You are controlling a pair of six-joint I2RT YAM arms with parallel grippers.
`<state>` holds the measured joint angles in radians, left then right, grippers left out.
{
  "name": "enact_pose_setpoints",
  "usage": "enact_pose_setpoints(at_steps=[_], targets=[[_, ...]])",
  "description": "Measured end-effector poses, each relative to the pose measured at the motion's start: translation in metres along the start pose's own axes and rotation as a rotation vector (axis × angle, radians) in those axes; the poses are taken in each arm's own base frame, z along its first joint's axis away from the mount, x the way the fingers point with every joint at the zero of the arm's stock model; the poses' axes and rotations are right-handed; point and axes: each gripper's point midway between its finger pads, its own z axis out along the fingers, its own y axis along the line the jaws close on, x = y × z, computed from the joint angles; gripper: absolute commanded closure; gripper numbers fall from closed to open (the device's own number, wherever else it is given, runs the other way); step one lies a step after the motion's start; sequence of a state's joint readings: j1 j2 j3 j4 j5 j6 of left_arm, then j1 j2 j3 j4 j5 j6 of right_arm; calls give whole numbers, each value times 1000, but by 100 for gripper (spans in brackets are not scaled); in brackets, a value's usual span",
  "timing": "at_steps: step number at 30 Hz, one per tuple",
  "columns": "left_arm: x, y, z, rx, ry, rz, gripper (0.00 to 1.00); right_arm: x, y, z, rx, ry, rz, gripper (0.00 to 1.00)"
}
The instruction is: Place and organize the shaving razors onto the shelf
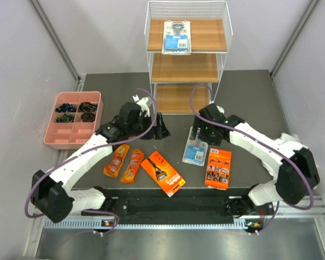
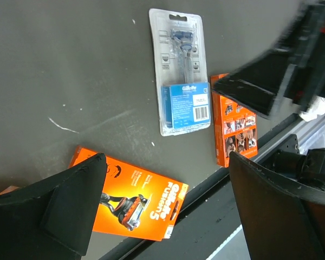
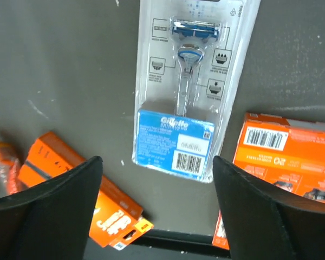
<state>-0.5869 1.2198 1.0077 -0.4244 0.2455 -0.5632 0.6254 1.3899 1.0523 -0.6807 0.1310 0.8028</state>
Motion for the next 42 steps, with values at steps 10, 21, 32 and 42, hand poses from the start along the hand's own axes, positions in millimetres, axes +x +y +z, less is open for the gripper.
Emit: enact_pose_setpoints(at_steps=[10, 21, 32, 42], targets=[[7, -6, 5, 16, 19, 1, 3, -3, -3, 43, 86, 70, -9, 50], [11, -4, 4, 15, 25, -1, 2, 10, -19, 71, 149, 148, 5, 55], [17, -2, -1, 17, 23, -5, 2, 14, -28, 98, 169, 182, -6, 97], [20, 1, -1, 15, 27, -10, 3, 12, -24, 93, 137, 165, -38, 100]])
